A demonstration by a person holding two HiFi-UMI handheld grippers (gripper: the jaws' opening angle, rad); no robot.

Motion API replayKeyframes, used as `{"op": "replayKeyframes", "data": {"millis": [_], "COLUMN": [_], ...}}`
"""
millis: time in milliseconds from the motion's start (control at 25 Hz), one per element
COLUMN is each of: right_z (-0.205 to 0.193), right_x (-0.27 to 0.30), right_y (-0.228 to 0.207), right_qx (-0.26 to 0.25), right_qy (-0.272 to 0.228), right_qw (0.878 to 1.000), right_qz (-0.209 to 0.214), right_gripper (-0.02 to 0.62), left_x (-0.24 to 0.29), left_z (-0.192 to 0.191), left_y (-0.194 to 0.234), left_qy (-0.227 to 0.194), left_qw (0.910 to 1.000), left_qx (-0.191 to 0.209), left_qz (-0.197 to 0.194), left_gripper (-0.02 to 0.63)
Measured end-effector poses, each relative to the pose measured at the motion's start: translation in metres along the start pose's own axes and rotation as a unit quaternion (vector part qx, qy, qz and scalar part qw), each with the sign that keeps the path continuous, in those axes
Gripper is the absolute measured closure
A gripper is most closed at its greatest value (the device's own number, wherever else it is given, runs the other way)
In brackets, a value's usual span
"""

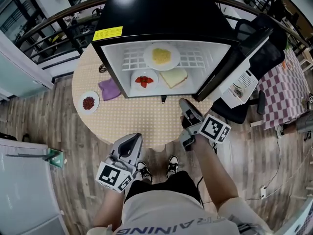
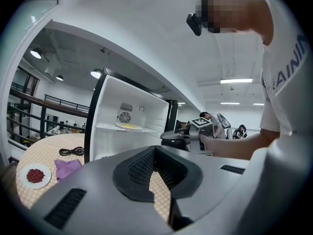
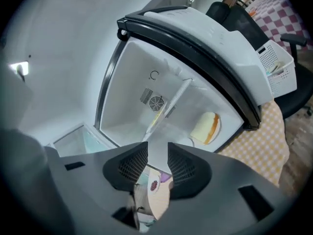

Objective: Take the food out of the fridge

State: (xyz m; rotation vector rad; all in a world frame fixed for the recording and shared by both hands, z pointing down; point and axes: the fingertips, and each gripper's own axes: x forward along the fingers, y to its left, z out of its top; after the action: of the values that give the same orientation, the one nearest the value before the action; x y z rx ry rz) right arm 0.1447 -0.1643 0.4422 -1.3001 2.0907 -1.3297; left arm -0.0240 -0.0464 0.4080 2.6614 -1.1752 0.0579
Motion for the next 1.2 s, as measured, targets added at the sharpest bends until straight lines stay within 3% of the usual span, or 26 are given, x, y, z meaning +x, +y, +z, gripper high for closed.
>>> {"op": "replayKeyframes", "data": {"millis": [280, 440, 920, 1200], "right_z": [0.029, 0.041, 0.048, 0.048], "right_x": [0.060, 0.086, 0.125, 0.131], "right_y": [0.011, 0.008, 0.005, -0.003], "right_qx": [0.103, 0.177, 0.232, 0.239], "right_qy": [-0.030, -0.045, -0.044, -0.050], "right_qw": [0.994, 0.983, 0.971, 0.969], "right_qz": [0.003, -0.002, -0.021, -0.026], "right_gripper": [0.477, 0.477, 0.477, 0.502], "left_x": [-0.002, -0.003, -0.010, -0.015], "left_z": [-0.006, -0.008, -0.008, -0.012], "left_y": [0.017, 0.024, 0.035, 0.036], "left_qy": [0.008, 0.010, 0.011, 0.013], "left_qw": [0.9998, 0.9996, 0.9992, 0.9990], "left_qx": [-0.009, -0.013, -0.015, -0.016], "left_qz": [0.017, 0.024, 0.036, 0.040], "left_gripper": [0.600, 0.600, 0.600, 0.600]}}
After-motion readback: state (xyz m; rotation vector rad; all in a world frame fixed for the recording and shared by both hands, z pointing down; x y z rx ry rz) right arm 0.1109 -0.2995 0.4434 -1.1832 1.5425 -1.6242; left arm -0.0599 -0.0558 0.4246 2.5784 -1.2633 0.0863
